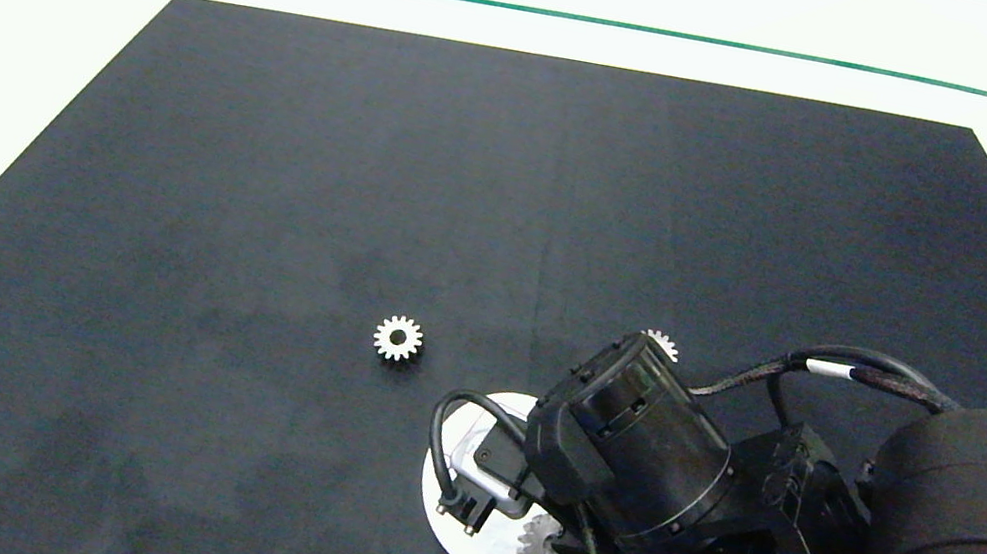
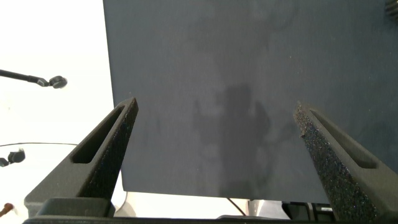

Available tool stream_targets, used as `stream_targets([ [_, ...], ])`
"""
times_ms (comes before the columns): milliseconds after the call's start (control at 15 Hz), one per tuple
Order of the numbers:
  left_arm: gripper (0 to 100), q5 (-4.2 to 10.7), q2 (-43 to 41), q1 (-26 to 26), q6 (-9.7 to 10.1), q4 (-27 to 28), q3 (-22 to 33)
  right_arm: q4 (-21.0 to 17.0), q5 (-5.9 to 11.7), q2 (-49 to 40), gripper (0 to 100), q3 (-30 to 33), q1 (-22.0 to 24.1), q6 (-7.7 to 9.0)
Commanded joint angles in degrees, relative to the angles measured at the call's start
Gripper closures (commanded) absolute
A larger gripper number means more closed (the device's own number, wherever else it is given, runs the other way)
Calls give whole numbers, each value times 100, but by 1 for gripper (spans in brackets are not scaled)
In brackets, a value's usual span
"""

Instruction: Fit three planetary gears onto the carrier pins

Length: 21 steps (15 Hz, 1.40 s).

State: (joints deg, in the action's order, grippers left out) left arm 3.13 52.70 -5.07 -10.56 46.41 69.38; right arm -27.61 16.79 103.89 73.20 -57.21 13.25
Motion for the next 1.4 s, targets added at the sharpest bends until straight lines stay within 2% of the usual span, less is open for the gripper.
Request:
stream_targets([
  [67,0,3,-5,-3,-8,26,-3,-16,9,0,75,-8,-1,11],
  [133,0,3,-5,-3,-8,26,-3,-16,9,-9,75,-17,-1,20],
  [200,0,3,-5,-3,-8,26,-3,-16,18,-9,0,-34,-1,20],
  [333,0,-6,3,-3,-8,17,-12,-16,97,-9,0,-34,-9,28],
  [667,0,3,-5,15,-8,17,-29,-16,97,-88,0,-26,-9,11],
  [800,0,3,-14,-11,1,26,-29,-16,97,-457,0,-43,43,-7],
  [933,0,-6,-111,-91,-8,35,-29,-16,97,-932,0,10,333,2],
  [1067,0,-6,-111,-73,-17,35,-38,28,97,-1143,0,27,852,-16],
  [1133,0,-6,-111,-64,-17,35,-38,54,79,-1239,0,141,1142,-112],
  [1200,0,-6,-102,-64,-17,35,-38,54,70,-1239,0,326,1327,-341],
  [1267,0,-6,-102,-64,-17,35,-38,54,70,-1222,0,449,1406,-464],
  [1333,0,-6,-102,-55,-17,35,-56,54,53,-1169,0,713,1634,-684],
  [1400,0,-6,-102,-55,-34,35,-56,54,53,-1125,0,792,1757,-701],
])
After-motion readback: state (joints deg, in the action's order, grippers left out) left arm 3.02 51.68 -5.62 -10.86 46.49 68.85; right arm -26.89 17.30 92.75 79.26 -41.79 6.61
